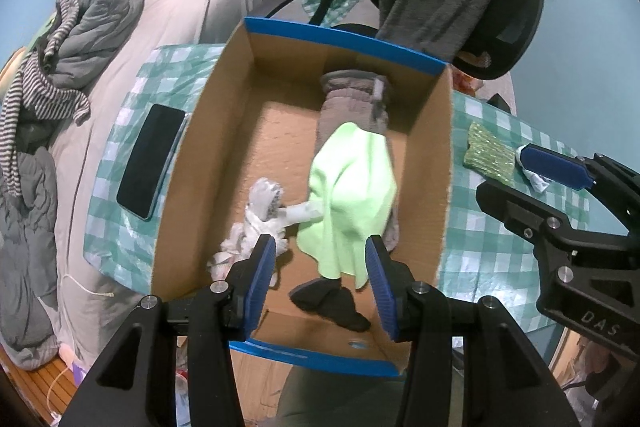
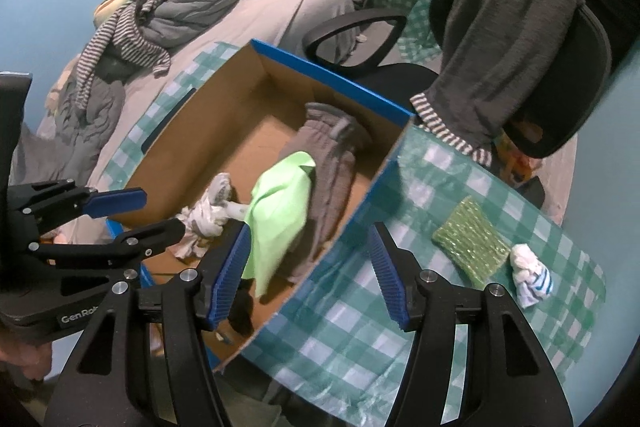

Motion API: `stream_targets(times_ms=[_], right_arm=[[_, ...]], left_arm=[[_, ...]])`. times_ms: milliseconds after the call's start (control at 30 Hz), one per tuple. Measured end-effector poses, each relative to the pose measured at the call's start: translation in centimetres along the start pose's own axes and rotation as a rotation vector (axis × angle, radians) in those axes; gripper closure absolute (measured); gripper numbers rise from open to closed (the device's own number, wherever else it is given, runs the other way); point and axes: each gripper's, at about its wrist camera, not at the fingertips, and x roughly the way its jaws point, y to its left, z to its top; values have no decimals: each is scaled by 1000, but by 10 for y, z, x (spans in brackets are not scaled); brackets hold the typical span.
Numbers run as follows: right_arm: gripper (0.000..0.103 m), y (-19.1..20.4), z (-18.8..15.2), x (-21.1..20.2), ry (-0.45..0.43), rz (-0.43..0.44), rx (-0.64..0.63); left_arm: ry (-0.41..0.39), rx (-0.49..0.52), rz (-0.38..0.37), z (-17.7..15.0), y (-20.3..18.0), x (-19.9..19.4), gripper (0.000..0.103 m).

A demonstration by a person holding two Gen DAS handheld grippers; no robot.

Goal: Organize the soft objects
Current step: 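Move both tools back over the table toward the pad and striped bundle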

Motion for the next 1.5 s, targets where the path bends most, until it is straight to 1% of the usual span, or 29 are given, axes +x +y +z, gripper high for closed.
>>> stream_targets(times_ms=[967,1500], right_arm=[[43,-83,-40,-32,-11,-76,134],[43,-126,-58,-46,-8,-118,187]], left_arm=[[-6,143,-36,8,-91,-3,56],[-2,220,-44,17,-133,5,56]])
